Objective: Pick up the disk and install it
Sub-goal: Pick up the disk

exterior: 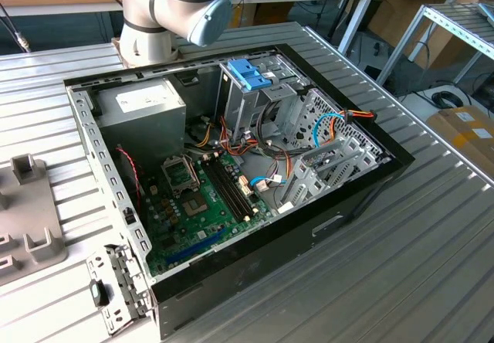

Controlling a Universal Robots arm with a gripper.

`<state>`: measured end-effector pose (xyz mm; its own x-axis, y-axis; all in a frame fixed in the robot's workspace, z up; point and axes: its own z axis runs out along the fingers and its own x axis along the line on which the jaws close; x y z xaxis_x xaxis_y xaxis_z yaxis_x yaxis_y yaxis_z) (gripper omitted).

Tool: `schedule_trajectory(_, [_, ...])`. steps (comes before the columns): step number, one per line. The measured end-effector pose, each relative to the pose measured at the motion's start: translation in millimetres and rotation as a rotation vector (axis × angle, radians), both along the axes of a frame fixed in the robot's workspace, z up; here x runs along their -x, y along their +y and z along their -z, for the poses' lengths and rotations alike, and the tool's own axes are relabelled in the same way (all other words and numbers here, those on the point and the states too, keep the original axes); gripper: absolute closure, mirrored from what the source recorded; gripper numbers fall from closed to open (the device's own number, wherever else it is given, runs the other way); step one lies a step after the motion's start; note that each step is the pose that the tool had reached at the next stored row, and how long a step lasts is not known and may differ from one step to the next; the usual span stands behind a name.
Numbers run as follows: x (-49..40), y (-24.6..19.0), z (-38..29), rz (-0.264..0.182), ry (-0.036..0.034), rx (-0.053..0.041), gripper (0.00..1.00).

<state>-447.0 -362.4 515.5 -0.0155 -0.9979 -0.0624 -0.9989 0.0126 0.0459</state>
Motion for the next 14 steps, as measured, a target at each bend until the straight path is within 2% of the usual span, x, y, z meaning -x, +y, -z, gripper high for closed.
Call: schedule_trajectory(14, [-0.9,-3.1,0.0,0.0,0.0,0.0,0.63])
